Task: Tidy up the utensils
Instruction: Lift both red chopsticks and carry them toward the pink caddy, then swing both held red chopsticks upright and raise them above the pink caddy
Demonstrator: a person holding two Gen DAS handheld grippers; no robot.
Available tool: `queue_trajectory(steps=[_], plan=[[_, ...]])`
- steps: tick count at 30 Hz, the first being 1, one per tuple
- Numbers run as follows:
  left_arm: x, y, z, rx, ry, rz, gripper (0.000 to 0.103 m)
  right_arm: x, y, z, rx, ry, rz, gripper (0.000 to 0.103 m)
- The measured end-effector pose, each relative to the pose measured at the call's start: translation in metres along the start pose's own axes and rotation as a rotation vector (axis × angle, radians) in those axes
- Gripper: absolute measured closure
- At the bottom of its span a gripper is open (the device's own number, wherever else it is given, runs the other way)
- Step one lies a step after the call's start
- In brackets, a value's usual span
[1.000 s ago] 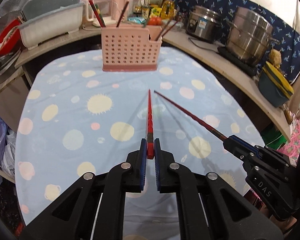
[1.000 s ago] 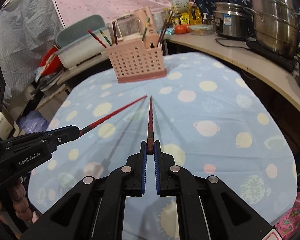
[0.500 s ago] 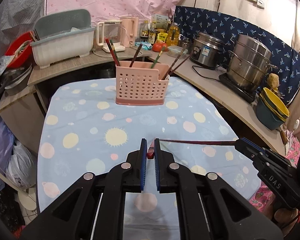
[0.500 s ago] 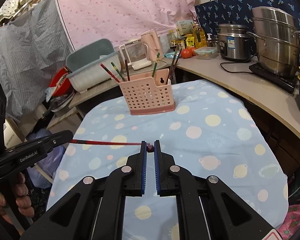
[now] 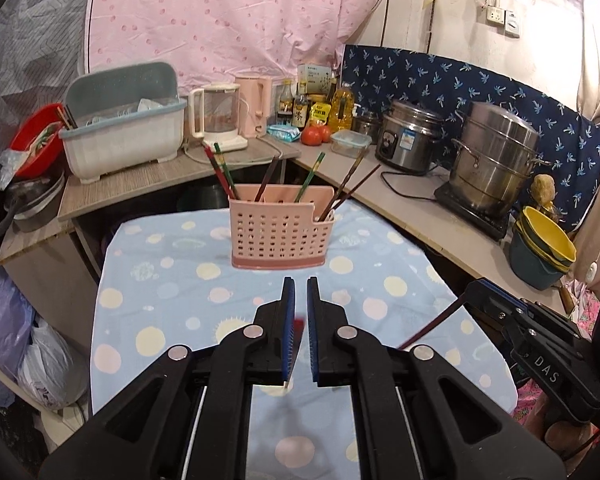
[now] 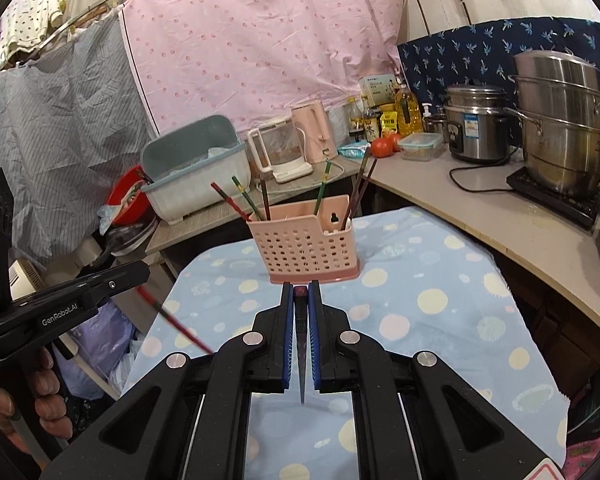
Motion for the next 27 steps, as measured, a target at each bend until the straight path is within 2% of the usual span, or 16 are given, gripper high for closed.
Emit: queue_trajectory(steps=[12,16,20,27], plan=[[0.004,-0.024,0.015,0.015,-0.017,0.03,0.099,0.001,-0.02,0.016,0.013,-0.008,-0.002,0.096],[-0.006,-0.021,0.02,-0.001,-0.02,0.009,0.099,0.001,-0.02,0.019,0.011,-0.003,0.0,0.096],[-0.03,0.009,0.032,-0.078,-0.041,-0.026,0.099,0.003,-0.008,0.019,-0.016,0.006,0.002,0.096],[-0.087,0.107,0.051,-0.292,-0.112,-0.132,0.099,0.003,0.008,0.008,-0.022,0.031,0.005,0.096]])
Point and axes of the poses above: each gripper's, at about its wrist camera, not at the fingertips, and z roughly the way its jaws point, x to its right, y to its underside, the point moved 1 cm from there along z, roughly the way its jaws point, and after that the axes turned 3 degrees about -x, right-handed, at the moved point
